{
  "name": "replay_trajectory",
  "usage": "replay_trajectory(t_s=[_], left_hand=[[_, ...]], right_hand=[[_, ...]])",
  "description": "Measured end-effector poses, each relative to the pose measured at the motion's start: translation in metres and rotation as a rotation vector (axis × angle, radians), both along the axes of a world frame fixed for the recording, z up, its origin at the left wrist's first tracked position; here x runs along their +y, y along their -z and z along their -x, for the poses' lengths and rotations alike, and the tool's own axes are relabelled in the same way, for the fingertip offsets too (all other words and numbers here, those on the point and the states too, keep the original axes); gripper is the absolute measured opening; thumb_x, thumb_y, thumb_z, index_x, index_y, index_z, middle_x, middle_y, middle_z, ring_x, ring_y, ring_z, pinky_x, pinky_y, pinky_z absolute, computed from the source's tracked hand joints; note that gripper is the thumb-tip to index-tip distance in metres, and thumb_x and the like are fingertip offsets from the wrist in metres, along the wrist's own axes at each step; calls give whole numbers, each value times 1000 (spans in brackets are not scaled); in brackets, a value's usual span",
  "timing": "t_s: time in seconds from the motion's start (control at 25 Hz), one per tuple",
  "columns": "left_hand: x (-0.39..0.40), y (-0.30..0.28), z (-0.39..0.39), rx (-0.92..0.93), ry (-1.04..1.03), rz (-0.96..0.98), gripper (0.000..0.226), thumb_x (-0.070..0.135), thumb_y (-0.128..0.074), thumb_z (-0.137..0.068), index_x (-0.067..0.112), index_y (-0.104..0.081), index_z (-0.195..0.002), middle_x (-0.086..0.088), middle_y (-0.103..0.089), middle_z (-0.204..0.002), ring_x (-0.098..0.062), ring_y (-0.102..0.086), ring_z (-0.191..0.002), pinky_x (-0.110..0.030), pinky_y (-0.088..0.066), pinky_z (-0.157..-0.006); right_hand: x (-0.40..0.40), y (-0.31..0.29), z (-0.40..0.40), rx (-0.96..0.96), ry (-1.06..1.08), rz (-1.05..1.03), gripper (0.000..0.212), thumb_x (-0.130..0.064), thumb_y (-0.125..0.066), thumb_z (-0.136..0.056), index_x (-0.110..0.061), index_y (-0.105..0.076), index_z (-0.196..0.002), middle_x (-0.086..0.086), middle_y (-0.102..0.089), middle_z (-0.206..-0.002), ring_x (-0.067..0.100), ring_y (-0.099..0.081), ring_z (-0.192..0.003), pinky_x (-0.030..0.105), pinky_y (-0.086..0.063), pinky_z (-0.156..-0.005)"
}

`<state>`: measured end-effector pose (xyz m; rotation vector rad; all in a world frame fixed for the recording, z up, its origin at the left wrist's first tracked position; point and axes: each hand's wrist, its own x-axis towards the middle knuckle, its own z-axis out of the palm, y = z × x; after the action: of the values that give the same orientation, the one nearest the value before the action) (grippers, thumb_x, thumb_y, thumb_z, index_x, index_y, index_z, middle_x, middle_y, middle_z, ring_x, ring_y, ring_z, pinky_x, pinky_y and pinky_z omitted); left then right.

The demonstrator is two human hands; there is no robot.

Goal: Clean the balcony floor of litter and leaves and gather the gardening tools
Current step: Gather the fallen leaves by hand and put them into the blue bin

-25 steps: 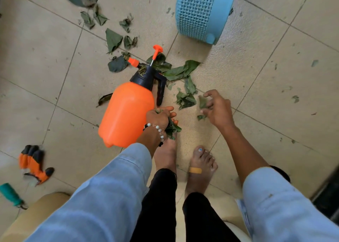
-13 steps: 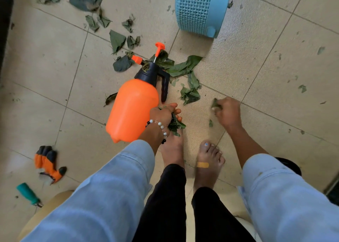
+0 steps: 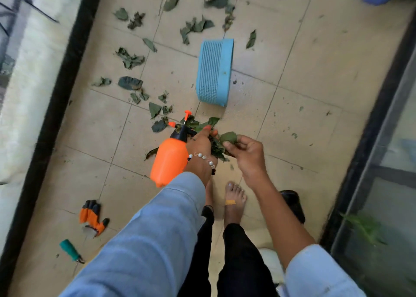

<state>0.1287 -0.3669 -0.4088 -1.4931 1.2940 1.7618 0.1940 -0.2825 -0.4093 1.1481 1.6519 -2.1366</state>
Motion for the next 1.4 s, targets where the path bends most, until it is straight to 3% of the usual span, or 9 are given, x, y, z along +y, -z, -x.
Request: replay_trajectory(t_s=[0.24,0.32,0.4,0.48,0.56,0.72,1.12,1.24,1.4], left_hand=[[12,-62,-6,-60,184,-78,30,32,-67,-87,12,-61,-66,-4,-61,-63,-18,-57,-55,-26,-50,-57],[8,-55,-14,-110,235,54,26,27,-70,-84,10,-60,-67,-3,-59,-59,-18,-54,-47,-21,-45,-45],[1,-40,-22,-109,285,183,29,21,-70,-85,6,-56,-64,-4,-54,-49,-15,-46,-35,-17,-37,-37],[-13,-14,-28,-102,303,206,38,21,-66,-90,7,-48,-59,-6,-47,-48,-11,-35,-25,-13,-29,-34],[-31,17,-34,-75,388,241,38,24,-67,-90,5,-49,-62,-8,-47,-54,-11,-32,-27,-14,-27,-34],[-62,94,-49,-53,544,331,34,32,-71,-85,3,-57,-73,-7,-54,-58,-15,-35,-35,-18,-31,-38],[-70,220,-39,-18,517,278,39,40,-64,-90,7,-58,-70,-2,-50,-49,-14,-33,-33,-17,-28,-38],[-65,213,-36,-45,464,223,37,36,-64,-91,6,-56,-71,-5,-50,-53,-14,-35,-33,-17,-30,-37],[-41,158,-31,-63,240,123,32,25,-62,-94,3,-55,-73,-14,-54,-59,-20,-49,-40,-21,-43,-39]], right_hand=[[-13,-78,1,26,-533,-818,18,-19,-62,-85,-23,-72,-100,1,-49,-120,22,-33,-112,29,-28,-83],[9,-74,-4,13,-840,-741,20,-33,-60,-88,-34,-69,-106,-8,-33,-139,13,-19,-121,34,-24,-92],[29,-61,-11,-17,-812,-205,24,-28,-59,-92,-27,-68,-115,-13,-42,-137,-1,-31,-121,25,-28,-99],[38,-28,-25,-116,-382,14,19,-14,-59,-93,-14,-71,-107,-9,-66,-111,-6,-56,-98,19,-42,-85],[43,27,-45,-316,-163,-348,10,-9,-64,-87,-11,-74,-89,4,-72,-94,12,-64,-86,28,-48,-80],[25,153,-77,-528,-493,-401,9,-7,-70,-80,-13,-71,-74,10,-72,-89,24,-66,-86,36,-53,-86],[-7,318,-85,-484,-932,-983,23,-16,-58,-92,0,-60,-109,19,-56,-113,35,-57,-104,36,-47,-80],[-3,310,-82,-420,-696,-729,12,-10,-62,-85,0,-67,-85,18,-65,-92,29,-62,-87,33,-49,-75],[4,214,-49,-383,112,130,22,5,-66,-80,-5,-57,-63,15,-67,-84,27,-64,-87,36,-56,-79]])
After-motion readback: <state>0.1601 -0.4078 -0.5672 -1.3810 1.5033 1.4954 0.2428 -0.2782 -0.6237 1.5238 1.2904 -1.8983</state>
